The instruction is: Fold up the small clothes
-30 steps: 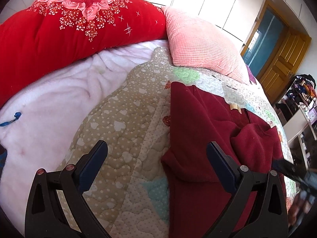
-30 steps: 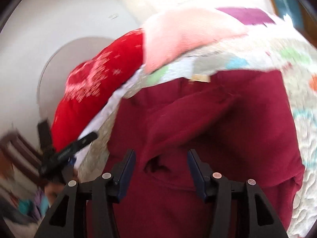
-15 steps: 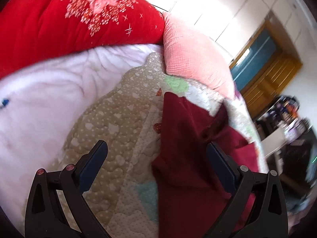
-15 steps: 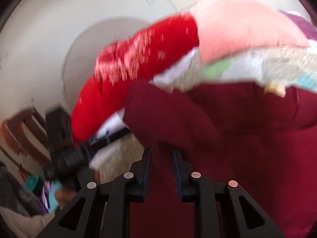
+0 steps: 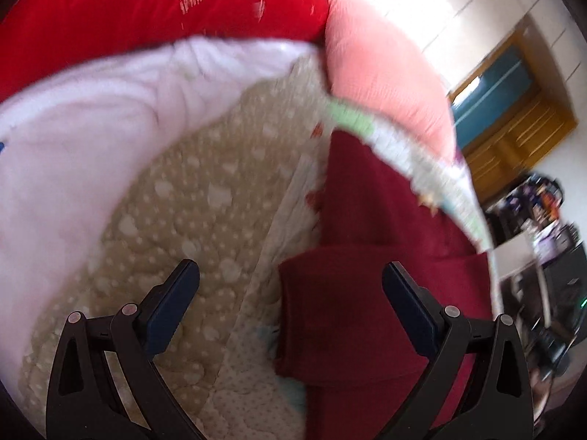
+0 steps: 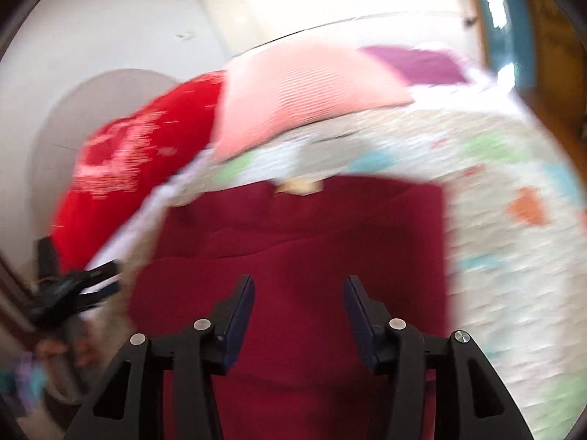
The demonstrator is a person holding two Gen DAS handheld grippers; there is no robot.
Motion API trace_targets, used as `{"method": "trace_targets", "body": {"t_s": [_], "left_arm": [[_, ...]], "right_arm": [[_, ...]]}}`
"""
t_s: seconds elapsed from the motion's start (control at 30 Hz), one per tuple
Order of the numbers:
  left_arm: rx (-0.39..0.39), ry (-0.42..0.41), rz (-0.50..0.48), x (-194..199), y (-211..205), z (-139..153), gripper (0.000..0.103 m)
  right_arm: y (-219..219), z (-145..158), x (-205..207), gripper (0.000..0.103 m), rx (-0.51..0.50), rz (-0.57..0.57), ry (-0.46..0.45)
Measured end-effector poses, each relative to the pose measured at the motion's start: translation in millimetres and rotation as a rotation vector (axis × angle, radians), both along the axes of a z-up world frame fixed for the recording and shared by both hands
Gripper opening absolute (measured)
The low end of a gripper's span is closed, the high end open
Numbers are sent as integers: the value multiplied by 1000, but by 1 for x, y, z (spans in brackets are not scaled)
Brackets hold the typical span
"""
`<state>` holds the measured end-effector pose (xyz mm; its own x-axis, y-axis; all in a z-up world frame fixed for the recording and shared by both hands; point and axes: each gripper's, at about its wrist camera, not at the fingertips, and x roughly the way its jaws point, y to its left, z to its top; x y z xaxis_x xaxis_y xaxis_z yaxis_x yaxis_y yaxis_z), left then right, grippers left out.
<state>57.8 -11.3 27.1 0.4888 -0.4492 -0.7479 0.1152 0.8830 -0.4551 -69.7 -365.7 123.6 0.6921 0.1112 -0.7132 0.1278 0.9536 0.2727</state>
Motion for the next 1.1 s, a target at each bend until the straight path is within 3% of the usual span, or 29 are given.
{"method": "trace_targets", "body": {"t_s": [0.07,0.1,0.17,0.2,0.23,0.27,0.3,0.37,0.47,0.5,0.6,0.67,0.83,0.97,1.1], "left_arm": [[66,-22,-17,-2,-9,-1,100],[86,-36,-34,-4,-14,0,95],[87,-49,-83,-6,-23,1,64],[71,-39,-101,-7,-27,0,43],[48,-24,-110,-8,-29,-1,33],[41,-22,-104,-9,-31,0,33],[57,-34,-100,-10,-33,3,28],[74,-53,-114,-11,-37,15,25],[56,-94,-165,-8,-48,42,22],[63,-118,-179,-6,-54,52,15],[156,-209,-199,1,-79,79,14],[230,-214,-177,11,-87,74,14],[238,-74,-132,37,-80,24,14],[198,-70,-103,34,-70,19,16],[250,-76,-87,31,-75,16,30]], "right_arm": [[-18,0,2,49,-78,-76,9],[-26,-2,5,50,-83,-103,13],[-43,-14,18,50,-56,-137,71],[-47,-24,27,50,-25,-135,107],[-49,-32,35,50,6,-129,126],[-51,-39,42,50,28,-129,125],[-52,-41,43,44,22,-135,107],[-53,-38,42,24,-20,-137,82],[-63,-24,32,14,2,-139,21],[-65,-20,29,13,-13,-147,7],[-79,-6,17,9,-6,-203,-52],[-92,-4,10,5,9,-264,-76],[-109,-25,13,5,77,-307,2],[-77,-8,3,7,98,-164,-51],[-37,-22,15,7,45,-35,76]]}}
